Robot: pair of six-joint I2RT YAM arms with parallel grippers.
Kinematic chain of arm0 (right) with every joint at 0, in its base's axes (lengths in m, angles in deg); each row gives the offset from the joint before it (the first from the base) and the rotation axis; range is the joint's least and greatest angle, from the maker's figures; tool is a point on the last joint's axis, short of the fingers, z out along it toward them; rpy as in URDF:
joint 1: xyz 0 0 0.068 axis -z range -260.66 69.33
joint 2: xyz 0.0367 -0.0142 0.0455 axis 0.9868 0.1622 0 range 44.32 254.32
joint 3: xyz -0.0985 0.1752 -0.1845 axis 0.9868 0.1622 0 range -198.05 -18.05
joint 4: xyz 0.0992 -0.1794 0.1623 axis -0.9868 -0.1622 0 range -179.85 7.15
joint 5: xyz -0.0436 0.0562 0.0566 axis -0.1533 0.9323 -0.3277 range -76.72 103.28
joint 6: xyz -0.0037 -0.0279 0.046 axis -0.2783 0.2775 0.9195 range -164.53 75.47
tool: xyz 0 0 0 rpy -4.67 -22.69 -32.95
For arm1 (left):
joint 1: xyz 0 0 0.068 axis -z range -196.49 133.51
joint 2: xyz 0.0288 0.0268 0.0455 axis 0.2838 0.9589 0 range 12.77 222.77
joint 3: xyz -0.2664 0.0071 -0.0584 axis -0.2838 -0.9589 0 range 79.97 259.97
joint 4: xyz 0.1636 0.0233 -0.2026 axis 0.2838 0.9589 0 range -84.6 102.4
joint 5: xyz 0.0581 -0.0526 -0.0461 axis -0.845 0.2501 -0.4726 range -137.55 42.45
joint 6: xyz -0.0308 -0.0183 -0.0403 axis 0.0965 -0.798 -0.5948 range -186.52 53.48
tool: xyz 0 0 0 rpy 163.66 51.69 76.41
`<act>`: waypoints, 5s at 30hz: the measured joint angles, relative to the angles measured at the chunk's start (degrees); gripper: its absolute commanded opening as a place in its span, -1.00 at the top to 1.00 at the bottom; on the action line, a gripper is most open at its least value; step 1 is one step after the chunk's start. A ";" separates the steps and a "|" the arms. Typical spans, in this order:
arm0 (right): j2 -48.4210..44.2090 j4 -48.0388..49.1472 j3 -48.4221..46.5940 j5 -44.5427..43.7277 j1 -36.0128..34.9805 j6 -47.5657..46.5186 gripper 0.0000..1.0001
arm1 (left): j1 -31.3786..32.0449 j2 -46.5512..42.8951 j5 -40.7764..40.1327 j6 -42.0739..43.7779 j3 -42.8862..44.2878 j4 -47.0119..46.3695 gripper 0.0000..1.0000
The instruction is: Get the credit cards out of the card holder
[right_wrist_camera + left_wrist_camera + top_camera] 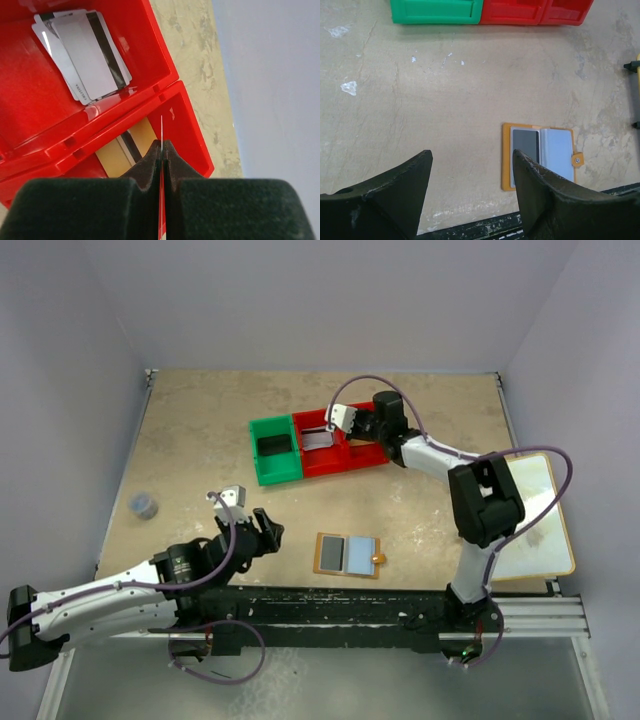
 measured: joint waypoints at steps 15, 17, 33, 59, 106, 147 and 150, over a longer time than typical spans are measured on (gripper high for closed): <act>9.35 -8.81 -9.57 3.21 2.47 -10.75 0.98 | 0.00 -0.13 -2.36 1.11 2.69 4.11 -0.27; 10.10 -8.98 -10.14 3.65 2.56 -11.08 0.97 | 0.00 0.31 -2.60 1.20 2.97 4.35 -0.27; 16.31 -8.44 -13.81 4.50 2.93 -12.46 0.65 | 0.00 4.39 -3.41 2.47 4.09 4.57 -0.26; 14.75 -14.95 -14.14 4.59 4.22 -10.82 -0.25 | 0.00 3.96 -2.45 2.49 4.11 4.68 -0.25; -66.75 0.90 58.58 5.66 2.73 108.93 -0.12 | 0.00 2.14 0.44 -6.93 -2.71 -2.67 -0.19; -33.48 23.37 61.88 0.55 -17.25 122.55 0.30 | 0.00 33.83 21.46 -0.59 -1.44 -32.13 0.28; -30.71 25.81 61.61 1.29 -17.59 122.57 0.30 | 0.00 33.57 21.49 0.07 -1.03 -32.20 0.30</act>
